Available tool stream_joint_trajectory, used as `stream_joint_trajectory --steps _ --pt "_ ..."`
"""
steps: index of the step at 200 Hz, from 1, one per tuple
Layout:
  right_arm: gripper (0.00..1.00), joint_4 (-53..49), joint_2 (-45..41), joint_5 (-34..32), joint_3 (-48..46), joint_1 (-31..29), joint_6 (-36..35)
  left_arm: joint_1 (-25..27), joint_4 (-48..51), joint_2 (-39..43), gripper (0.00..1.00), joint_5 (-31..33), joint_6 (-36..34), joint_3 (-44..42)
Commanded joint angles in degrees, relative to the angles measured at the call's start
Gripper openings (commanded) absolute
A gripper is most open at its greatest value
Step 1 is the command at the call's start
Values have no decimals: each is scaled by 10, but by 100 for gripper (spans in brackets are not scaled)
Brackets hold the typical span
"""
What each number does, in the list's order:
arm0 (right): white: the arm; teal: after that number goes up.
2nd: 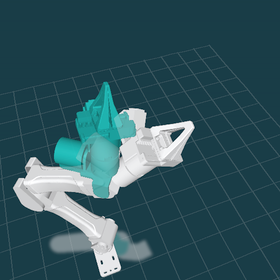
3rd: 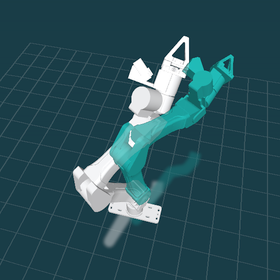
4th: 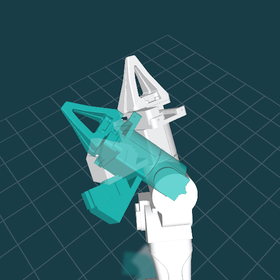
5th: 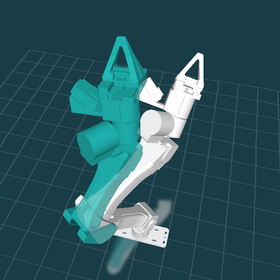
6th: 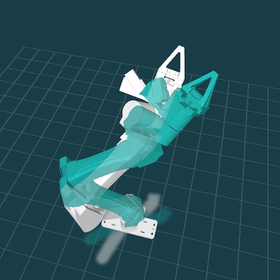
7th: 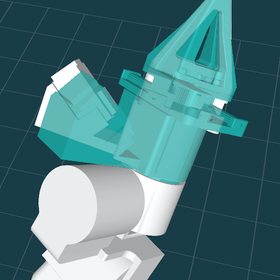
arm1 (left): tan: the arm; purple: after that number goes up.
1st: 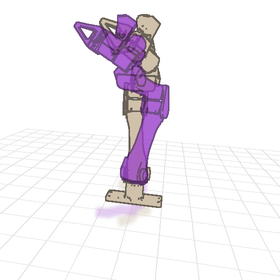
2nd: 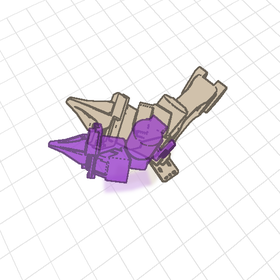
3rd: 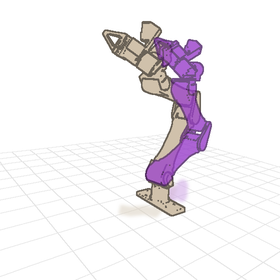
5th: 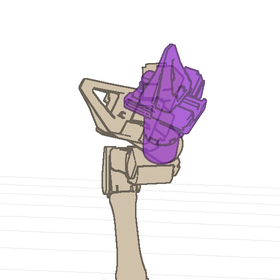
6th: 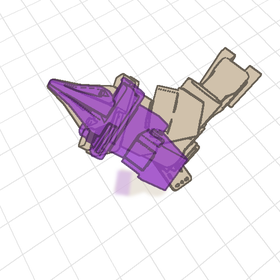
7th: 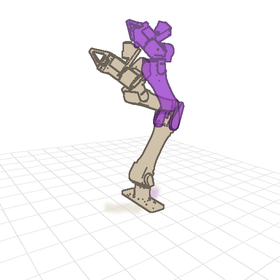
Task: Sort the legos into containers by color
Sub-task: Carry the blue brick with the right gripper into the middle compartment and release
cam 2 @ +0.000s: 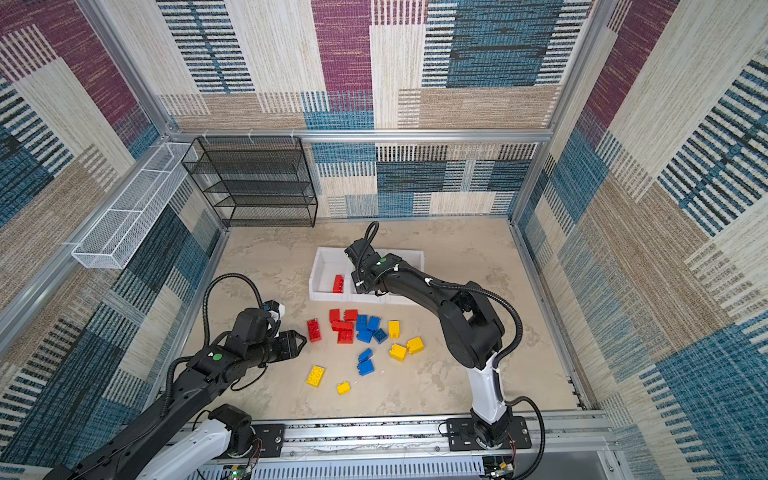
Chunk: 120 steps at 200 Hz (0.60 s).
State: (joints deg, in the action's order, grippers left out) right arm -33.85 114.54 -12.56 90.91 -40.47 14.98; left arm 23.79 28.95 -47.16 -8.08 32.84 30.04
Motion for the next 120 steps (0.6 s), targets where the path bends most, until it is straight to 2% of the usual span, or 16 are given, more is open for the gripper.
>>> stream_joint_trajectory --steps 1,48,74,120 --pt "44 29 13 3 18 4 13 -1 6 2 51 -10 11 -1" --pt "46 32 38 13 35 9 18 0 10 6 51 -13 15 -4" --pt "55 26 42 14 44 10 16 -1 10 6 51 -12 16 -5" --pt "63 20 28 16 43 10 16 0 10 4 51 -12 18 -8"
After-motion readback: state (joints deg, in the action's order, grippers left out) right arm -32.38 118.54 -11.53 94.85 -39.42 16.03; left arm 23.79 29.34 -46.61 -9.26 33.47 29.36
